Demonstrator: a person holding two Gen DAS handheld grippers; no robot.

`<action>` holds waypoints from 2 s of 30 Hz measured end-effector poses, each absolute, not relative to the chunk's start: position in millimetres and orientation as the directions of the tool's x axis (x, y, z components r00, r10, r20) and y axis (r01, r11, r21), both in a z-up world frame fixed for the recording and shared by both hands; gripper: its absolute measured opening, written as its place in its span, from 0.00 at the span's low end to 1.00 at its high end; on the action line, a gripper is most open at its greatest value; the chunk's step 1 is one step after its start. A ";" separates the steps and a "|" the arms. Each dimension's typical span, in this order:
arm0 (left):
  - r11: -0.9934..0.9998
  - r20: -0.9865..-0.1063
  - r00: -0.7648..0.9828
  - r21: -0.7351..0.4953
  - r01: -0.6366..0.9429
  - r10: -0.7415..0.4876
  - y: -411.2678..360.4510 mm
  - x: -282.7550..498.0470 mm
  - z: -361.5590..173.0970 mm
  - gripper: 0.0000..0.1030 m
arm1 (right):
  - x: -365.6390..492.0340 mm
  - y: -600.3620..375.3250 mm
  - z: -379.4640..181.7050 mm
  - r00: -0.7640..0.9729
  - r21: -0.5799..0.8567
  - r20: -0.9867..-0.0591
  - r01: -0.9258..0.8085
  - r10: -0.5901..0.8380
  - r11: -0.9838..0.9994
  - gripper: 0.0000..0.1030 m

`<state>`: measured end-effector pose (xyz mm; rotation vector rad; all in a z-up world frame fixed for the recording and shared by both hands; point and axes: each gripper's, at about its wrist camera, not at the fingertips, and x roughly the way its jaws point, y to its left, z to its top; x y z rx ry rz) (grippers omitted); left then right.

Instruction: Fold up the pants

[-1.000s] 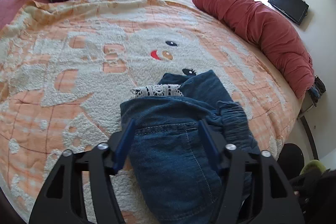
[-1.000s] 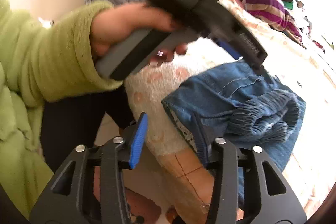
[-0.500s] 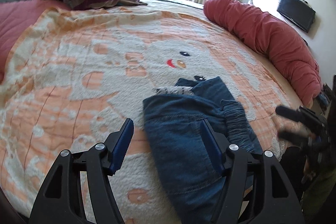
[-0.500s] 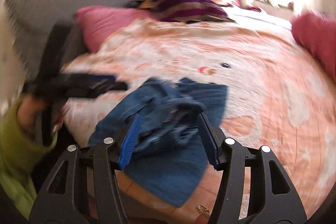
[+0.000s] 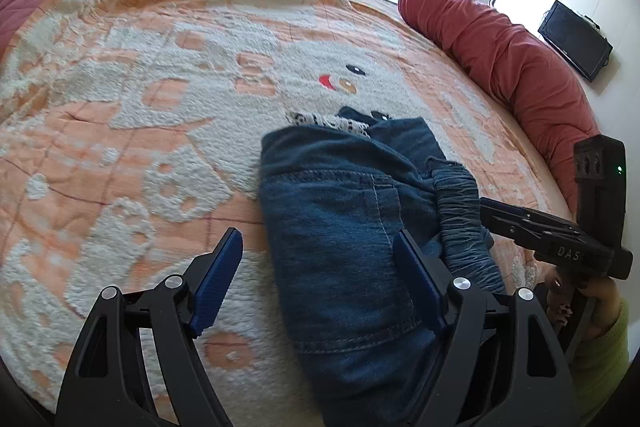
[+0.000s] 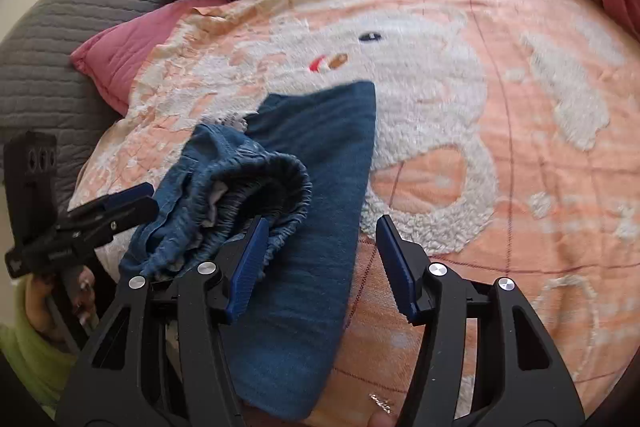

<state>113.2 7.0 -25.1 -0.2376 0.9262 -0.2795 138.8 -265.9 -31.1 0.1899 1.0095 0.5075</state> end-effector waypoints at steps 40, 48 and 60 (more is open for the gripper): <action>0.941 -0.680 0.651 -0.275 0.200 -0.337 -7.3 196.4 15.4 0.43 | 200.4 -204.7 14.3 0.550 0.208 -0.654 -0.530 0.520 0.822 0.07; 0.952 -0.696 0.653 -0.260 0.160 -0.300 0.7 221.9 2.1 0.43 | 229.1 -189.1 10.9 0.565 0.174 -0.659 -0.528 0.497 0.831 0.07; 0.969 -0.760 0.602 -0.216 0.123 -0.246 0.5 226.6 -31.2 0.56 | 249.8 -211.7 -39.3 0.506 0.187 -0.781 -0.370 0.367 0.910 0.18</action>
